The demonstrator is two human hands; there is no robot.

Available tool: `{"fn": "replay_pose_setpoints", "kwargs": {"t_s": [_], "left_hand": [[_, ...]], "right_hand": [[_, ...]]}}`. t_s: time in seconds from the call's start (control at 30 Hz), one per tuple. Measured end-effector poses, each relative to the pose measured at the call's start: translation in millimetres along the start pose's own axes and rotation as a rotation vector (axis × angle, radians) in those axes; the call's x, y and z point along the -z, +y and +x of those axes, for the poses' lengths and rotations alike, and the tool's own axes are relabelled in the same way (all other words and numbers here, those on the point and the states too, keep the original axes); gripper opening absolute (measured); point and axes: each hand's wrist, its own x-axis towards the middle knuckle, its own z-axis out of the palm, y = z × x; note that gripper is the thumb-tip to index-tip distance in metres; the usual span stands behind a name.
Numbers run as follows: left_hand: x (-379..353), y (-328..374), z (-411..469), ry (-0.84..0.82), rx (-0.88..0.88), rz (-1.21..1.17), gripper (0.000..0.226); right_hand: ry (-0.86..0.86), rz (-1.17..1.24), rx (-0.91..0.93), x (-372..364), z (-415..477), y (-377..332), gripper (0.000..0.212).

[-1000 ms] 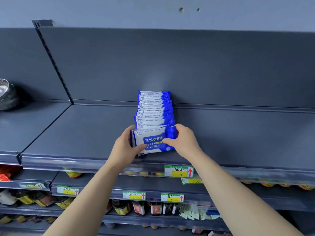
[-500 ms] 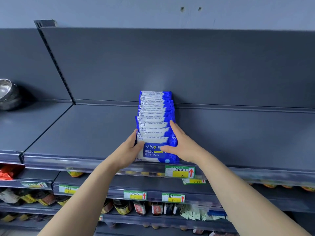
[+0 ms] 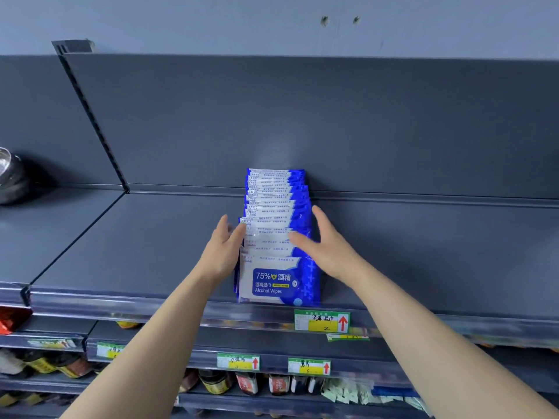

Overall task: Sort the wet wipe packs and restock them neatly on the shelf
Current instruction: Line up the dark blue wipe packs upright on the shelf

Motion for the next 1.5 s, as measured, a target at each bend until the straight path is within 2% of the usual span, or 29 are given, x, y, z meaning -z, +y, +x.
{"fn": "replay_pose_setpoints", "kwargs": {"t_s": [0.03, 0.1, 0.17, 0.23, 0.3, 0.33, 0.43, 0.5, 0.53, 0.6, 0.63, 0.7, 0.83, 0.93, 1.0, 1.07, 1.17, 1.23, 1.33, 1.5], "left_hand": [[2, 2, 7, 0.005, 0.011, 0.038, 0.040], [1, 4, 23, -0.007, 0.041, 0.035, 0.010], [-2, 9, 37, -0.048, 0.045, -0.038, 0.018], [-4, 15, 50, -0.112, 0.036, -0.101, 0.015], [-3, 18, 63, -0.171, 0.055, -0.180, 0.032], [-3, 19, 68, -0.195, 0.076, -0.217, 0.033], [-3, 17, 78, -0.259, 0.101, -0.256, 0.033], [0, 12, 82, -0.286, 0.101, -0.270, 0.035], [2, 10, 85, -0.283, 0.101, -0.268, 0.034], [7, 9, 96, -0.225, 0.092, -0.226, 0.035], [9, 11, 101, -0.201, 0.094, -0.196, 0.042], [10, 13, 112, -0.219, 0.109, -0.163, 0.062], [0, 16, 115, -0.295, 0.116, -0.289, 0.031], [0, 15, 115, -0.316, 0.120, -0.311, 0.030], [4, 15, 116, -0.306, 0.100, -0.242, 0.027], [8, 21, 114, -0.235, 0.000, -0.042, 0.023], [17, 33, 101, -0.054, -0.277, 0.331, 0.035], [19, 39, 89, -0.008, -0.448, 0.461, 0.037], [6, 49, 63, -0.071, -0.734, 0.632, 0.035], [-39, 64, 4, -0.246, -1.031, 0.710, 0.039]], "right_hand": [[0.033, 0.028, -0.016, 3, 6, -4, 0.087], [0.049, 0.064, -0.077, 5, 22, -10, 0.085], [0.041, 0.118, -0.134, 1, 39, -13, 0.088], [0.028, 0.186, -0.178, -4, 53, -13, 0.097], [0.011, 0.284, -0.226, -7, 65, -12, 0.099], [-0.002, 0.332, -0.247, -9, 68, -13, 0.092], [-0.056, 0.408, -0.297, -12, 70, -11, 0.054], [-0.088, 0.436, -0.308, -11, 68, -6, 0.046], [-0.101, 0.436, -0.307, -9, 68, -5, 0.050], [-0.062, 0.384, -0.326, -3, 75, -6, 0.076], [-0.017, 0.324, -0.338, 1, 80, -10, 0.087], [0.048, 0.241, -0.328, 3, 91, -17, 0.095], [0.035, 0.181, -0.317, -10, 102, -25, 0.087], [0.066, 0.119, -0.292, -16, 101, -26, 0.081], [0.077, 0.058, -0.284, -12, 96, -30, 0.081], [0.119, -0.070, -0.263, -7, 86, -37, 0.080], [0.215, -0.307, -0.210, 3, 61, -51, 0.069], [0.284, -0.434, -0.179, 7, 39, -59, 0.058], [0.384, -0.572, -0.169, 10, -4, -69, 0.047], [0.536, -0.736, -0.263, 18, -97, -68, 0.044]]}}
